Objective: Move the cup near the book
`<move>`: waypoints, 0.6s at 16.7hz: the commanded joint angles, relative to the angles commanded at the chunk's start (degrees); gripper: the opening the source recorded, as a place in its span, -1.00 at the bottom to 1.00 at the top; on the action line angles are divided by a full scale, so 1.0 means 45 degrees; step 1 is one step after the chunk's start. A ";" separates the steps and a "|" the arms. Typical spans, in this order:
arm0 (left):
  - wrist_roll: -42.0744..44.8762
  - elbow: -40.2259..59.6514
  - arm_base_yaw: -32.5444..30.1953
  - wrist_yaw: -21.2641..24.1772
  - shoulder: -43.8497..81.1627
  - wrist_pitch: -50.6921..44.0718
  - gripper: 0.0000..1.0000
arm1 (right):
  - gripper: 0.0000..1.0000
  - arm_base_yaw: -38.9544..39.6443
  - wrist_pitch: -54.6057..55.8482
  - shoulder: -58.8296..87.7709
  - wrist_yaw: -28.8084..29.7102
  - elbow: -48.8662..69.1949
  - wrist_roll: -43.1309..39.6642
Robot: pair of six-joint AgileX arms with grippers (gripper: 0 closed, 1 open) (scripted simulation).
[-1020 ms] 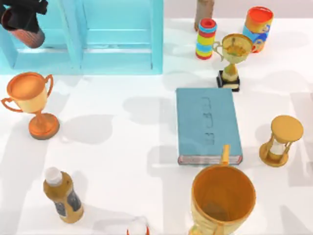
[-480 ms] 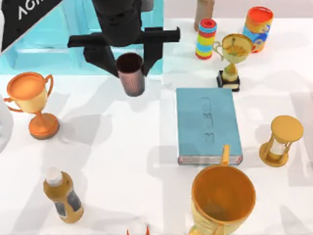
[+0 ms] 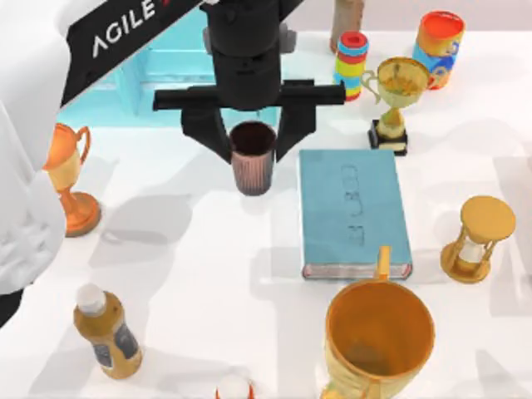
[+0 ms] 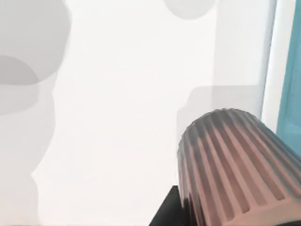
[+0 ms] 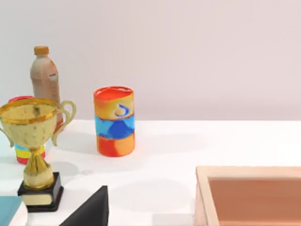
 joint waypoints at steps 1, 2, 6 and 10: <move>0.0000 0.0000 0.0000 0.0000 0.0000 0.0000 -1.00 | 1.00 0.0000 0.0000 0.0000 0.0000 0.0000 0.0000; 0.0033 -0.0016 0.0046 0.0023 -0.0019 0.0020 -1.00 | 1.00 0.0000 0.0000 0.0000 0.0000 0.0000 0.0000; 0.0027 -0.0949 0.0031 0.0029 -0.0201 0.0970 -1.00 | 1.00 0.0000 0.0000 0.0000 0.0000 0.0000 0.0000; 0.0003 -0.3193 0.0017 0.0014 -0.0273 0.2894 -1.00 | 1.00 0.0000 0.0000 0.0000 0.0000 0.0000 0.0000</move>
